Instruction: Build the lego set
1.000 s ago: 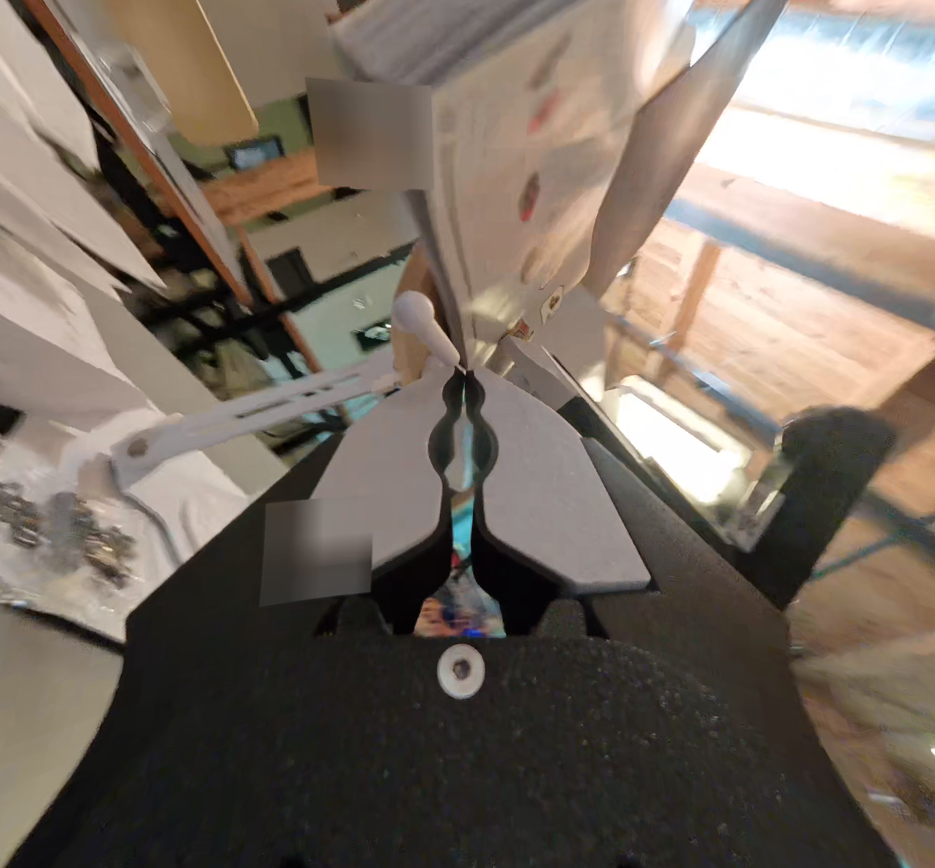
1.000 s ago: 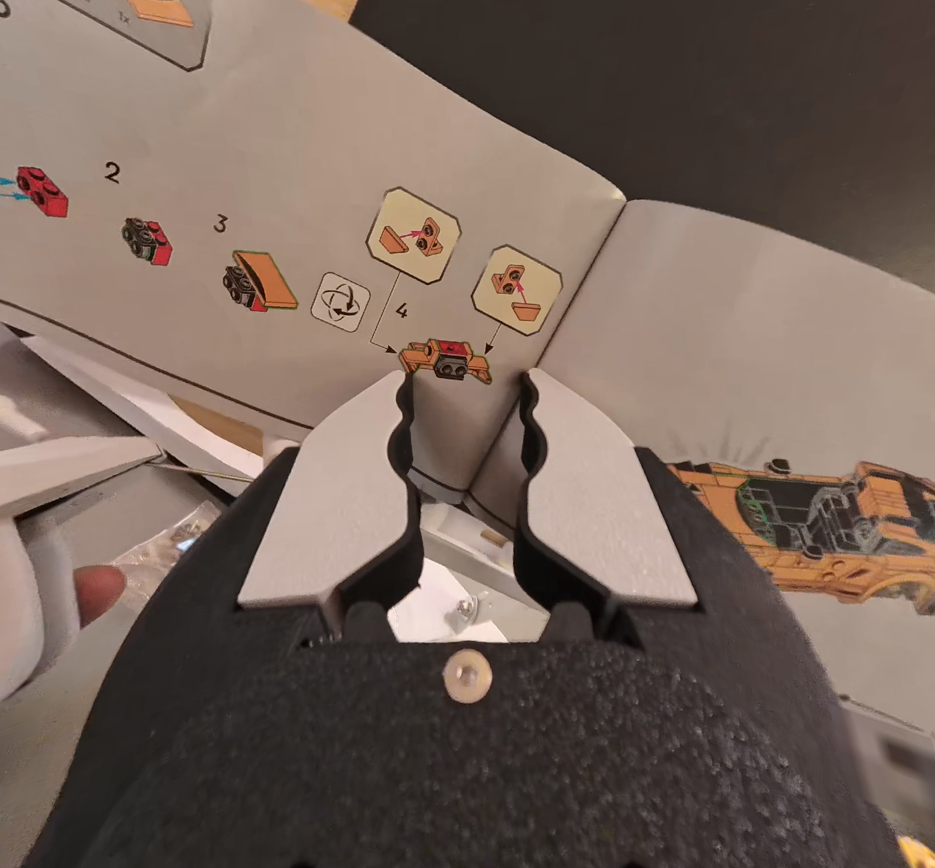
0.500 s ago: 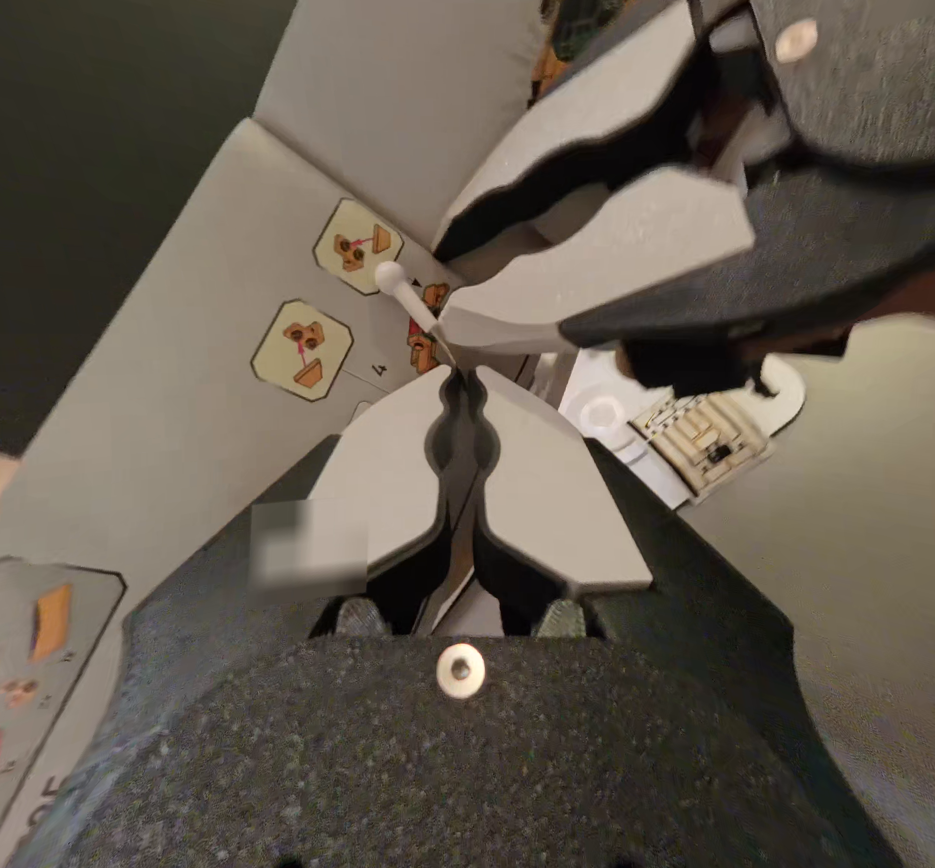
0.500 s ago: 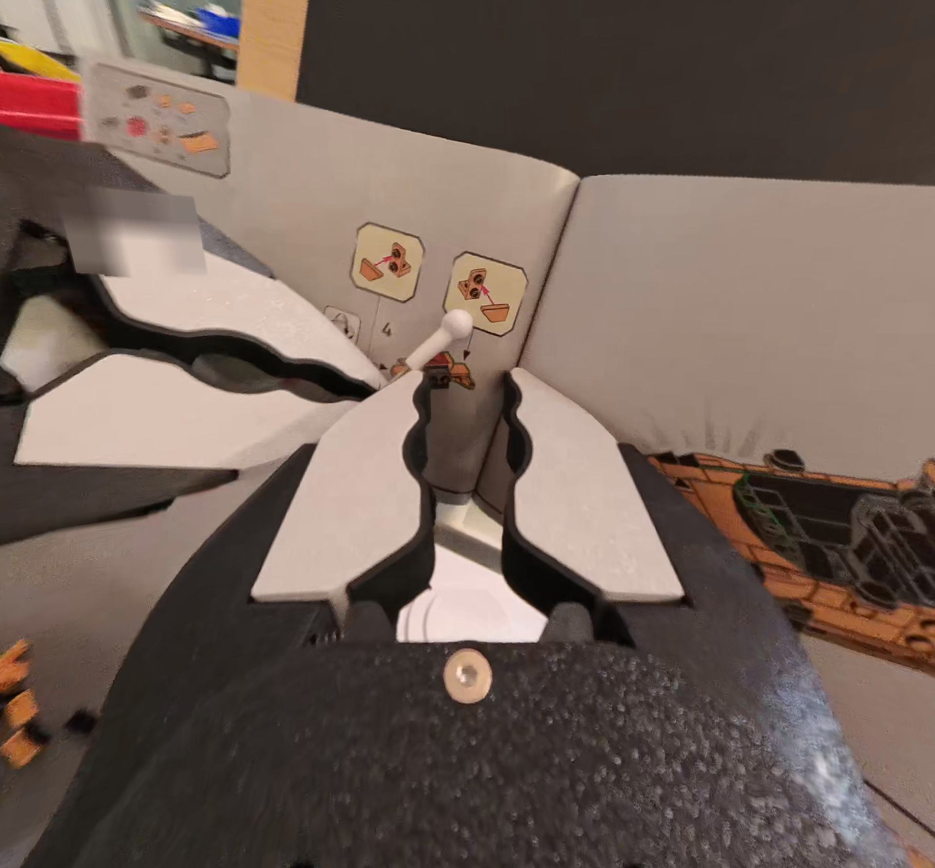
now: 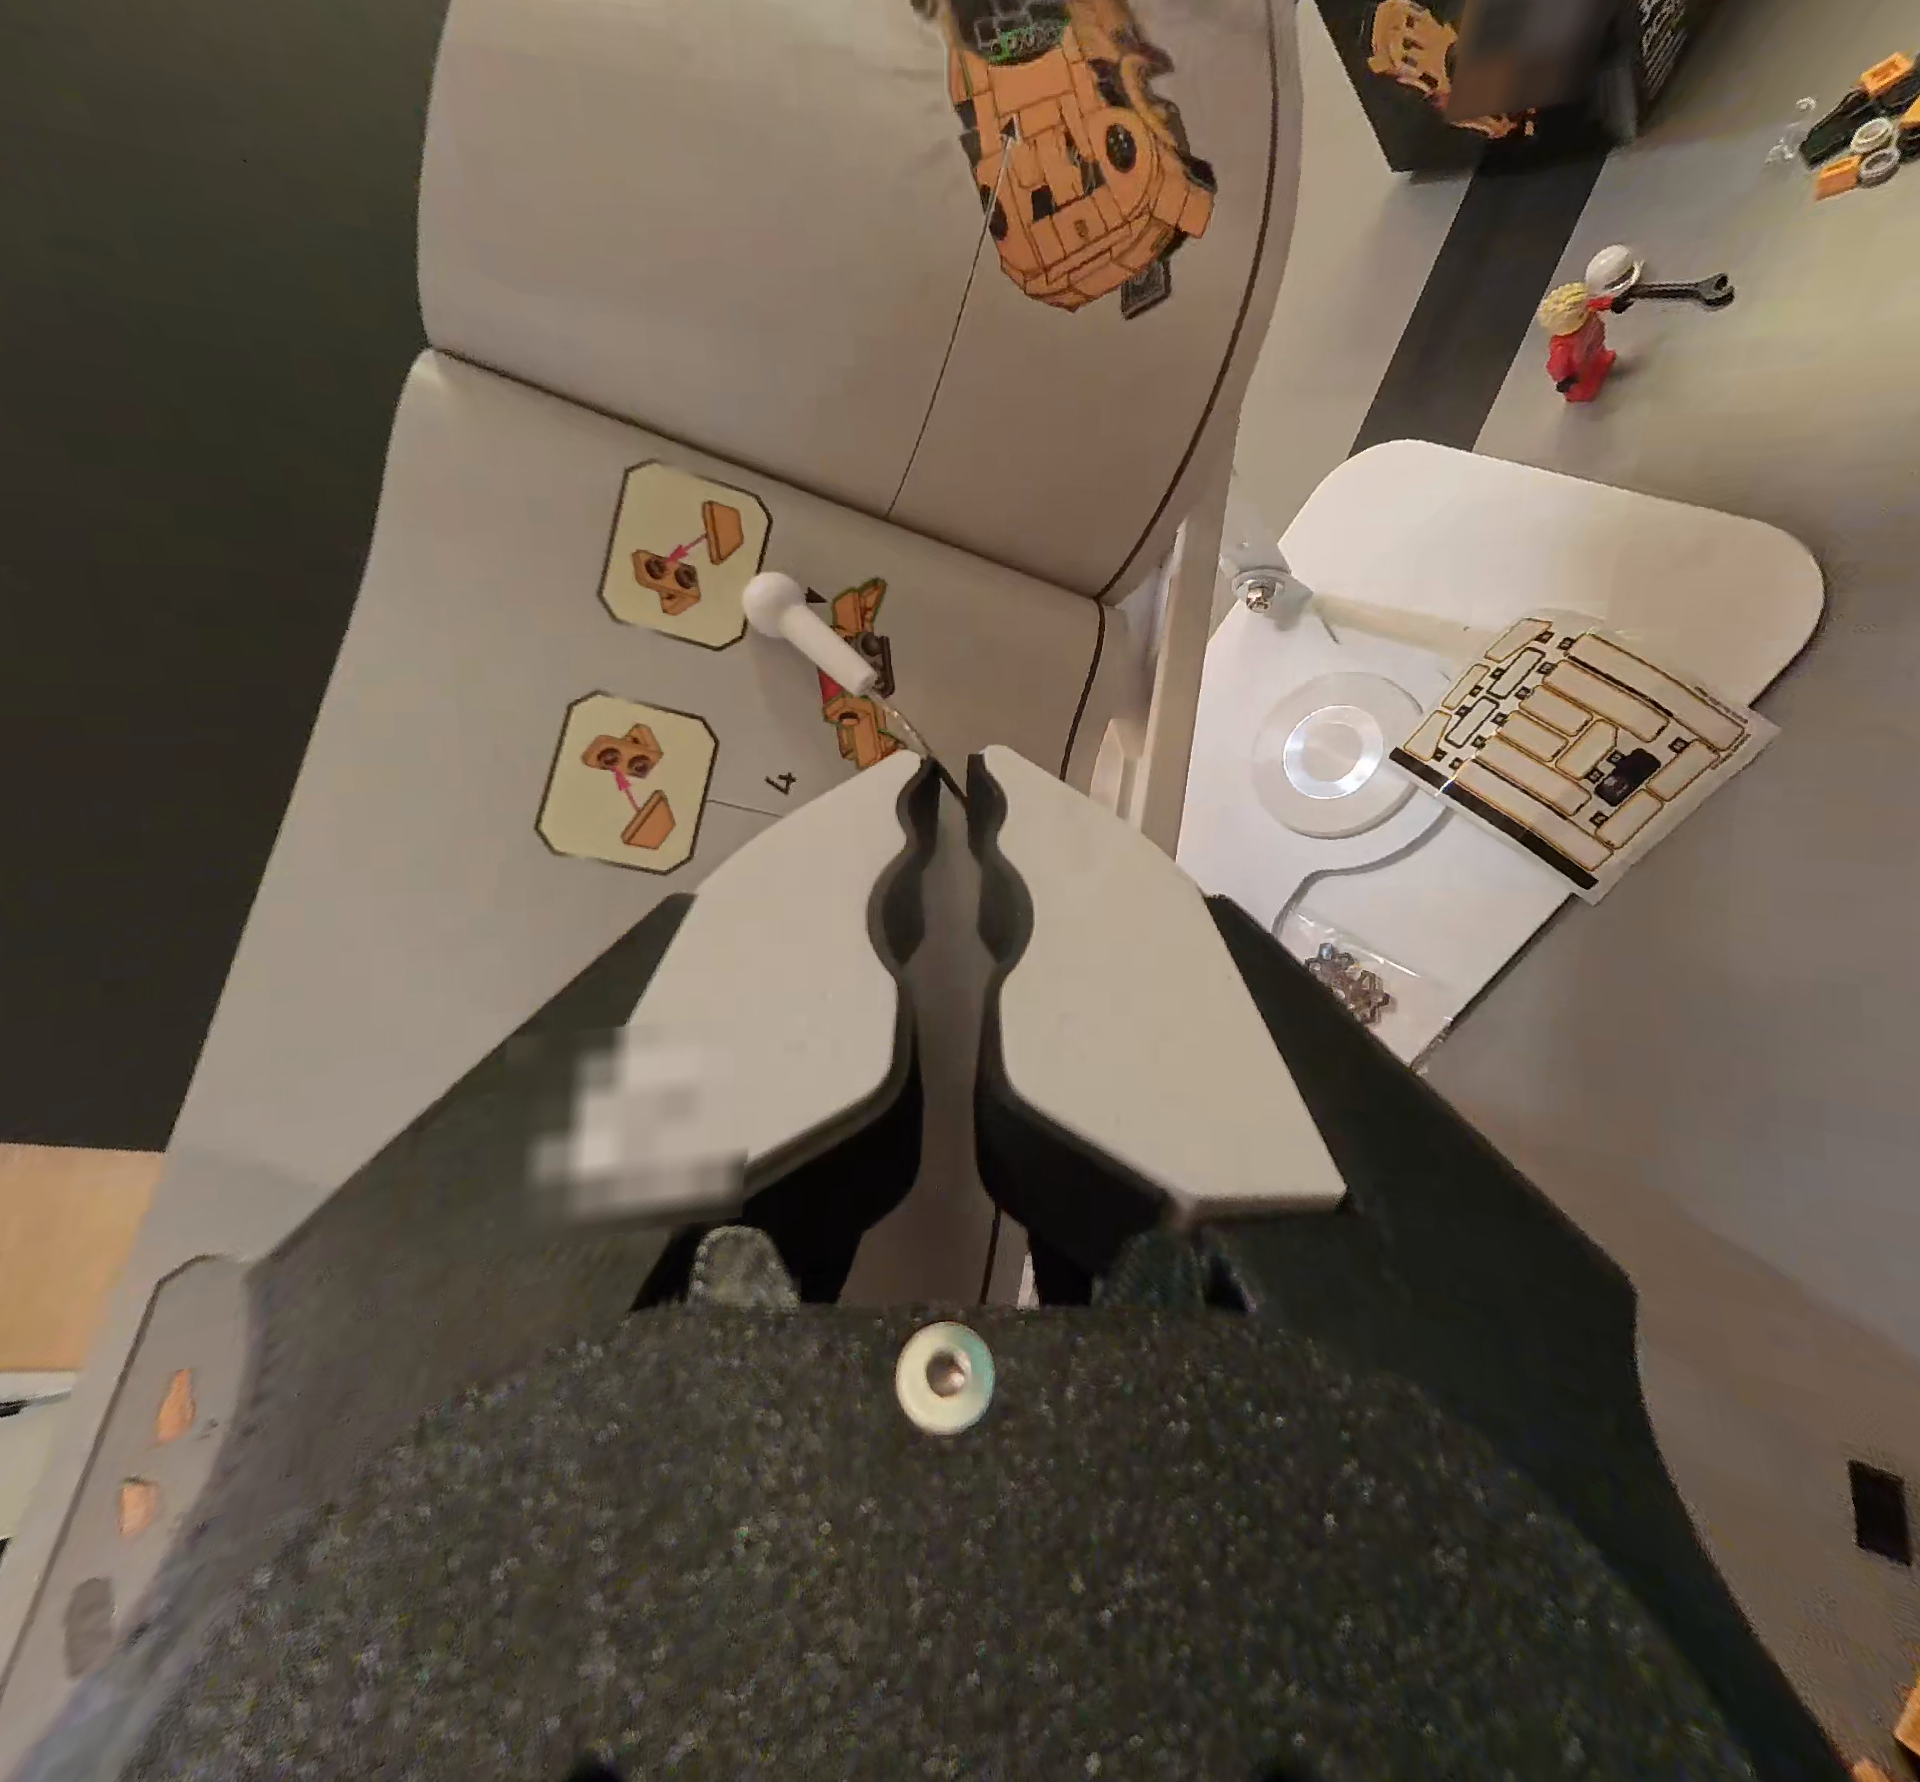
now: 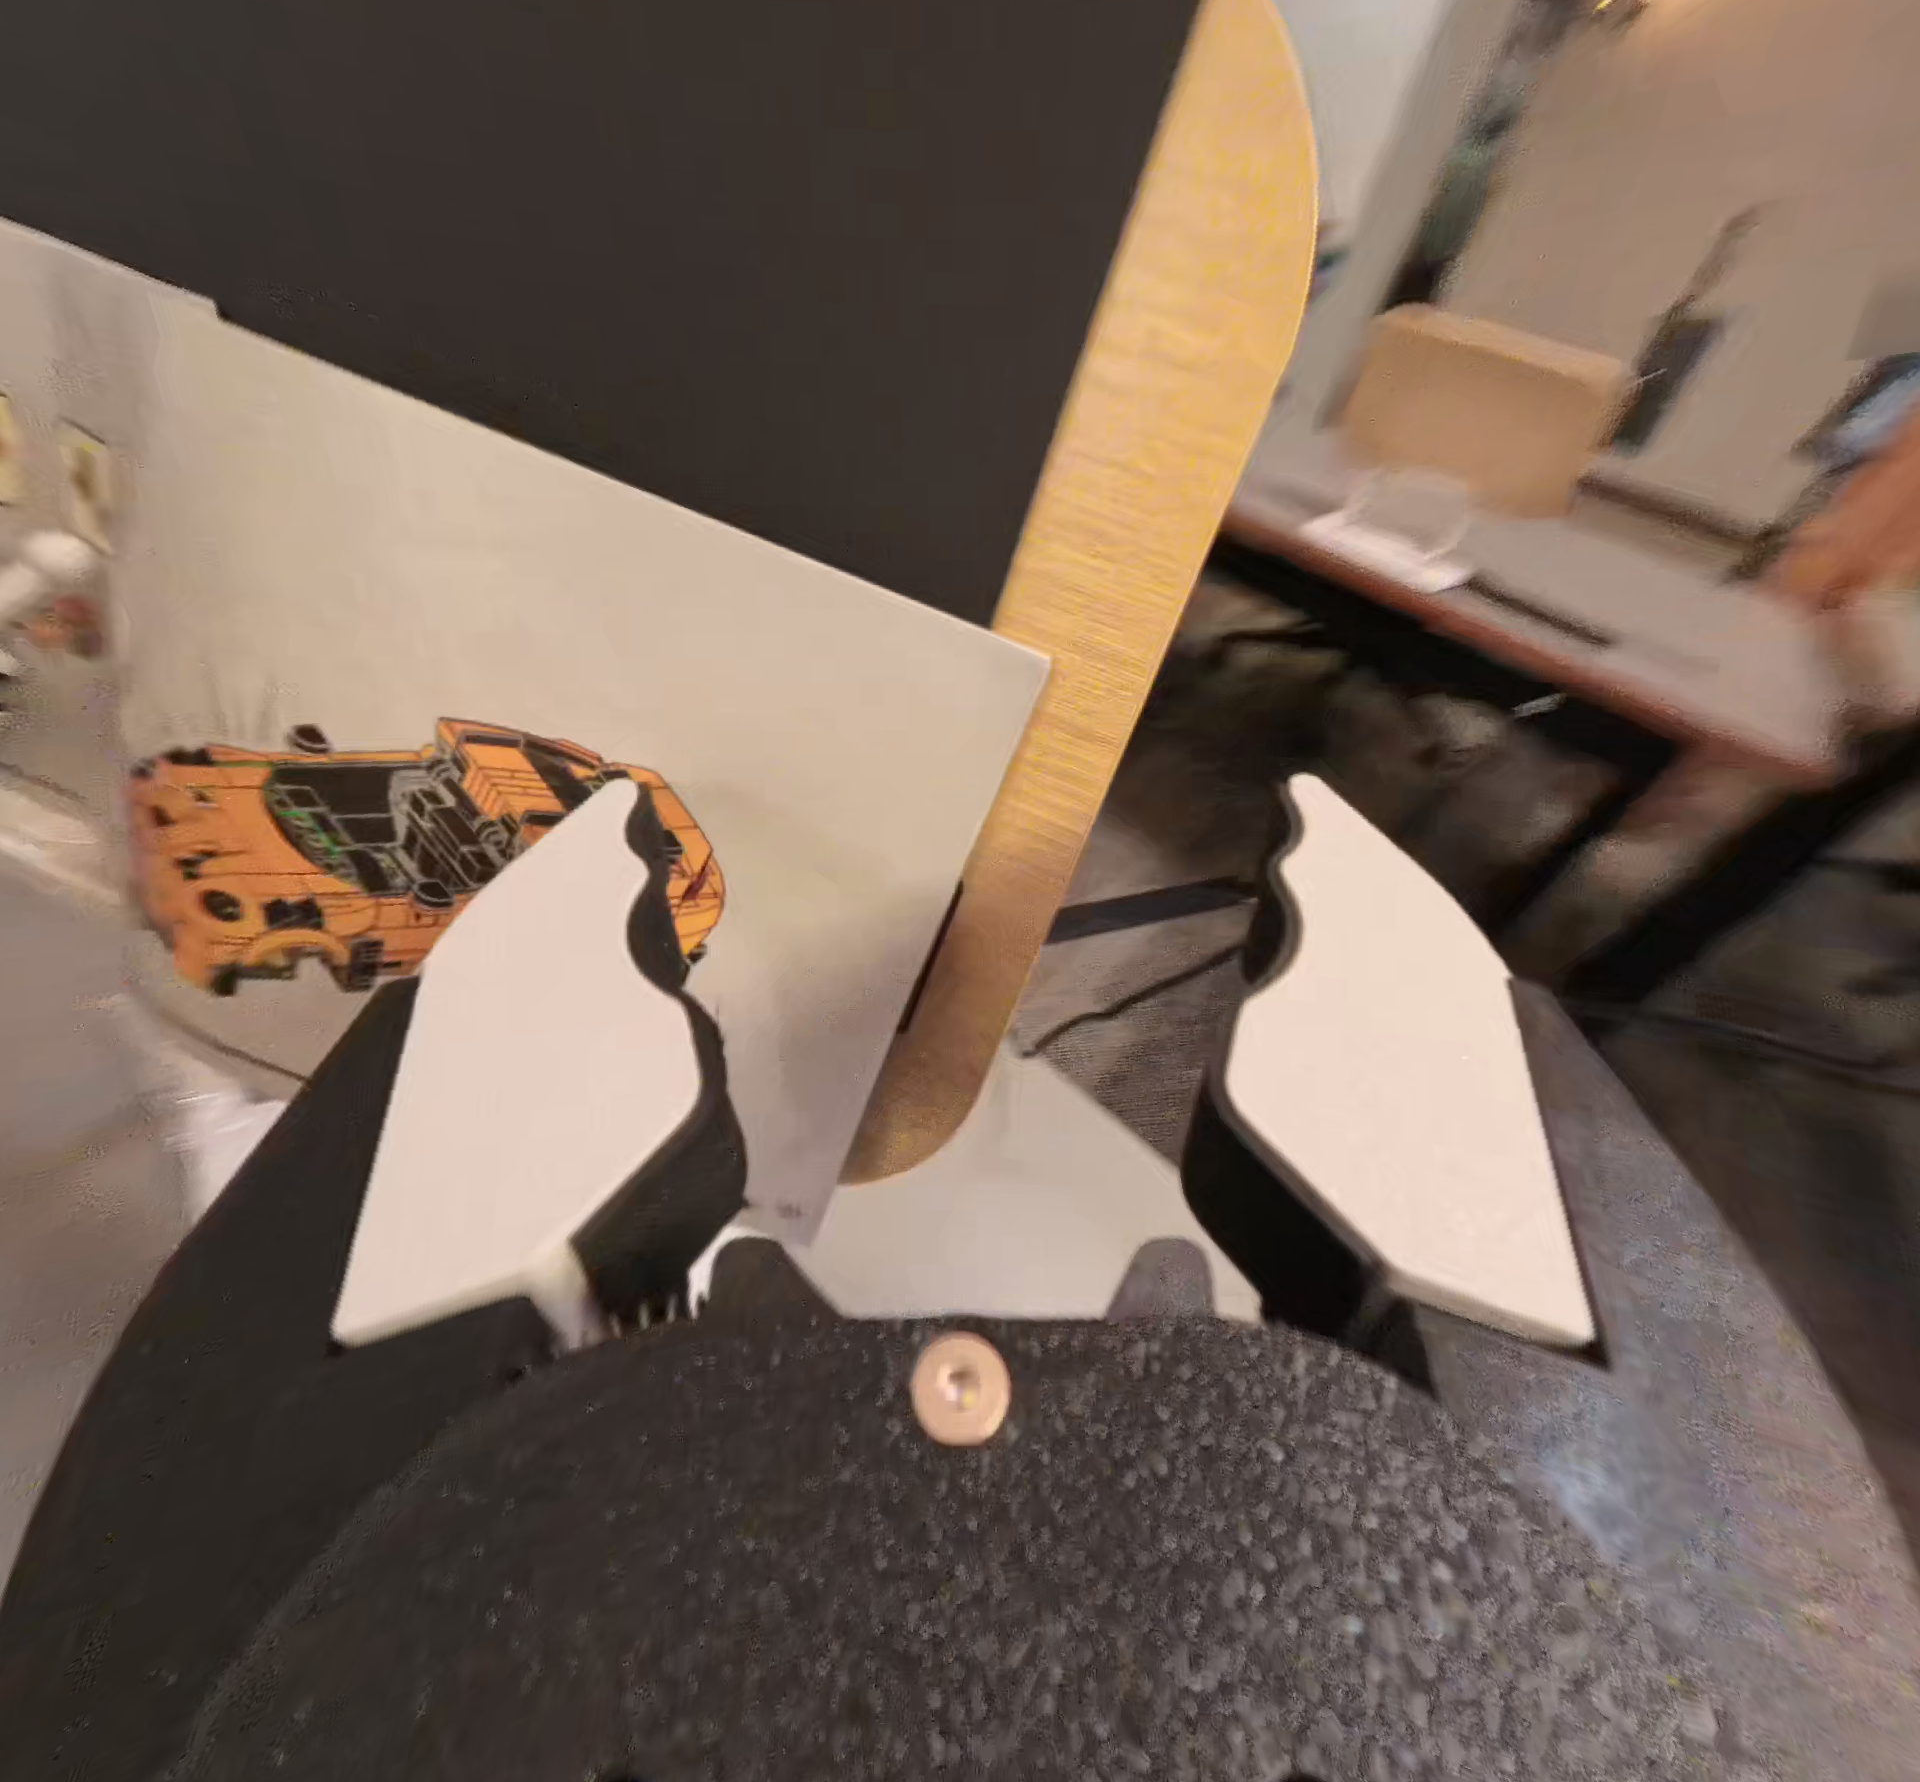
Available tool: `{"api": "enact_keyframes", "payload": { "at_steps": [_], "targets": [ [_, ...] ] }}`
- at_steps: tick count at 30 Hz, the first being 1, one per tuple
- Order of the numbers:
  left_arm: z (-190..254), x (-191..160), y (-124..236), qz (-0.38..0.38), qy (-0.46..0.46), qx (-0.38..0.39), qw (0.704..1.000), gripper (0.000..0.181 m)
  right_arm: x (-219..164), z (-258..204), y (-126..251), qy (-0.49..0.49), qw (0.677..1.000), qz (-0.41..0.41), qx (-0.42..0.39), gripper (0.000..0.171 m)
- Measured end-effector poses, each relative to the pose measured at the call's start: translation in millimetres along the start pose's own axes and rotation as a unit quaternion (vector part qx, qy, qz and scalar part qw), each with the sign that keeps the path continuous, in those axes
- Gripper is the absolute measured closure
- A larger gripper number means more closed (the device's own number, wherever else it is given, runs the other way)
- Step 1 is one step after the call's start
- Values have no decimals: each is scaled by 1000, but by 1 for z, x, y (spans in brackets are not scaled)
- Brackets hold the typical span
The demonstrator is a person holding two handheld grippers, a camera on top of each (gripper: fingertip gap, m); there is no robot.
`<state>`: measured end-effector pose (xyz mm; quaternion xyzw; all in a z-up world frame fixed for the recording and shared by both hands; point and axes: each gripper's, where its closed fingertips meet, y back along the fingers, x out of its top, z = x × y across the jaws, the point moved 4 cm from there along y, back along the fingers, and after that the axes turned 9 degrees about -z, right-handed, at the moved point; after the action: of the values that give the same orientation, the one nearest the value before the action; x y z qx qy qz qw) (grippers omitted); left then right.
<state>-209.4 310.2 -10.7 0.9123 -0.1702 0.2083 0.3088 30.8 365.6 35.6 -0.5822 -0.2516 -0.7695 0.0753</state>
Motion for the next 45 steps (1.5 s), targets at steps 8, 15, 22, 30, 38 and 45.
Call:
{"api": "enact_keyframes", "payload": {
  "at_steps": [8, 15, 22, 30, 38, 45],
  "targets": [
    [-7, -8, 0, -1, 2, 3, 1000, 177, -23, -13, 12, -119, 971, -29, 207, 131],
    [-11, -10, -7, 7, 9, 16, 1000, 179, -28, -27, 36, -53, 995, -57, 67, 109],
    [-9, -10, -7, 25, -14, 59, 998, 178, 36, -80, 119, 35, 994, 70, -80, 140],
    [-6, -7, -9, 37, -8, 66, 997, 179, -4, -212, -1, 270, 952, -133, -48, 151],
    [8, -3, -9, 22, -176, 110, 978, 179, -15, -172, -26, 190, 977, -95, 0, 156],
    [13, -1, -10, 5, -244, 118, 963, 178, -22, -143, -10, 187, 969, -141, -80, 166]
  ]
}}
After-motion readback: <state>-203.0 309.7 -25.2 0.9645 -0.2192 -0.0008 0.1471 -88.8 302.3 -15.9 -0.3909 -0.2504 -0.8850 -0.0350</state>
